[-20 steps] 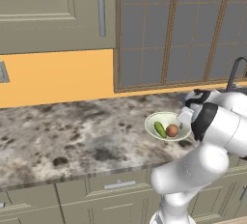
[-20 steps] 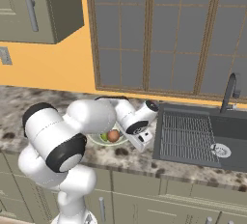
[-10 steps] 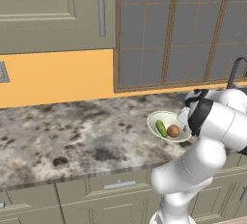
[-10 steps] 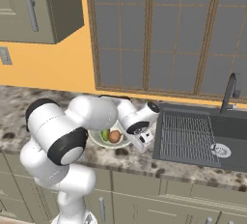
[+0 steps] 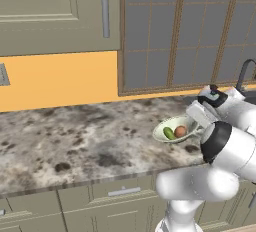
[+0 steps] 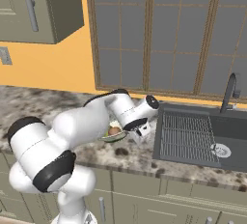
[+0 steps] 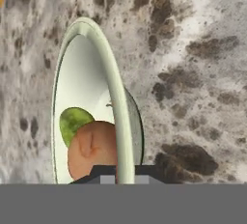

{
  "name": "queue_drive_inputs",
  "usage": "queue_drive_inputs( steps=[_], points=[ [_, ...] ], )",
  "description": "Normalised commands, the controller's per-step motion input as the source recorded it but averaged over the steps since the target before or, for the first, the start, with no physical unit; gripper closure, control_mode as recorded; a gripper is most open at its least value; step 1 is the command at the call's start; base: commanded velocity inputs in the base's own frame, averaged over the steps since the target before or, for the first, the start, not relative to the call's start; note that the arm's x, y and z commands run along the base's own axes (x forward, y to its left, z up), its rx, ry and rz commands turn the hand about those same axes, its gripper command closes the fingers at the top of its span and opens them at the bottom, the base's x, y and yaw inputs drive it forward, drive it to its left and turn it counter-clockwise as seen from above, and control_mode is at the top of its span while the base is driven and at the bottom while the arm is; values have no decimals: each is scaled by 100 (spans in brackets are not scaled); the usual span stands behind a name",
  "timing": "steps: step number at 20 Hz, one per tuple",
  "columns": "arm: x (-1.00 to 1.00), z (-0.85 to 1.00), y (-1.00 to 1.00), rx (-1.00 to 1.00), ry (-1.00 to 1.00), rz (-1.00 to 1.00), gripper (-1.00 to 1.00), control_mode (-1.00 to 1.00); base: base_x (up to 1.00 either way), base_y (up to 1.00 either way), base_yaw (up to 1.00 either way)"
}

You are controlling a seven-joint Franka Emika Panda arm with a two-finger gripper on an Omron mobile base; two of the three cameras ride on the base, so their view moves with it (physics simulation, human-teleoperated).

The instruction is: Dump the onion and mango from the bowl so the bowl can be washed. Place the bowl in the sink after clearing the leftovers.

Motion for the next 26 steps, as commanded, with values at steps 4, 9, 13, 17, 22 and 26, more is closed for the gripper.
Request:
queue_drive_inputs(
  steps=[4, 9, 13, 17, 22, 26],
  points=[
    [-39, 89, 14, 11, -9, -29, 100, -100, 0, 0, 0],
    [-63, 73, 10, 17, -6, -35, 100, -100, 0, 0, 0],
    [-64, 18, -37, 26, -11, -40, 100, -100, 0, 0, 0],
    [-61, 0, -38, 11, -17, -29, 100, -100, 0, 0, 0],
    [-10, 6, 59, 3, -15, -3, 100, -100, 0, 0, 0],
    [0, 29, 100, -4, -14, 4, 100, -100, 0, 0, 0]
  ],
)
